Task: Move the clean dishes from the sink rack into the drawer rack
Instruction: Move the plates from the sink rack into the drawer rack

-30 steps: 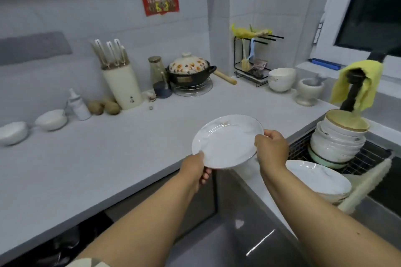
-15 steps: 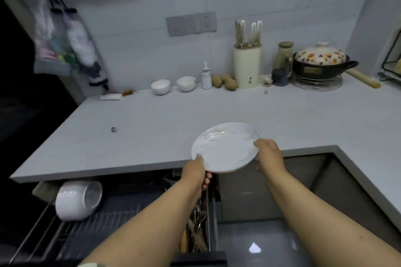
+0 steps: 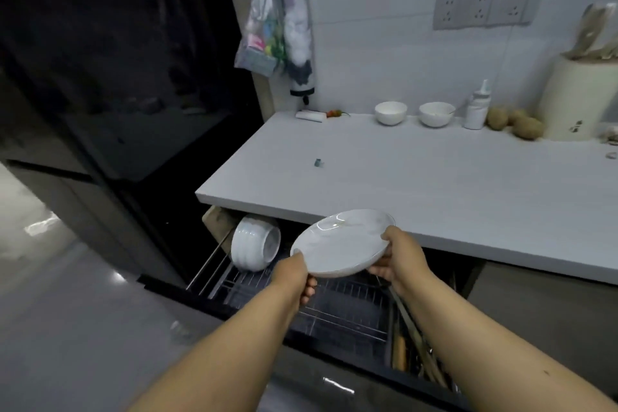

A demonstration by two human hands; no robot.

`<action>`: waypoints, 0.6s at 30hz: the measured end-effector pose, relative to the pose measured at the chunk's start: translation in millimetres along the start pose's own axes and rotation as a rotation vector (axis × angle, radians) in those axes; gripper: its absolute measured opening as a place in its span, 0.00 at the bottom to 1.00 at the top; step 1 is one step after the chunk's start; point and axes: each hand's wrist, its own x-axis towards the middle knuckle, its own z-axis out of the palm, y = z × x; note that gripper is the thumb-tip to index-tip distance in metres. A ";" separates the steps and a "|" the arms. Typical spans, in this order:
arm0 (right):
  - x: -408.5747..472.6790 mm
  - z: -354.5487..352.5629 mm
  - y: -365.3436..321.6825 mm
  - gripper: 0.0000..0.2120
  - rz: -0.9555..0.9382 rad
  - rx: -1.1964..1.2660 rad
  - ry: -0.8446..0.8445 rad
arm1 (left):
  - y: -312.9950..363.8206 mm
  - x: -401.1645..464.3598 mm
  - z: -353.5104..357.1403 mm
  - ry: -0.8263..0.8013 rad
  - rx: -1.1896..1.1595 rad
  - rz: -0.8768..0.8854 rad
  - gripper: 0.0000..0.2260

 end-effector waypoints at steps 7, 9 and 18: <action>14.5 66.0 32.3 0.12 0.131 -0.049 -0.074 | -18.1 29.5 -69.6 0.021 0.002 -0.070 0.14; 24.6 80.9 41.4 0.13 0.152 -0.061 -0.057 | -22.6 39.4 -83.4 0.042 0.018 -0.071 0.14; 99.6 130.6 87.6 0.14 0.199 -0.213 0.056 | -19.0 95.5 -134.2 0.186 0.338 0.180 0.12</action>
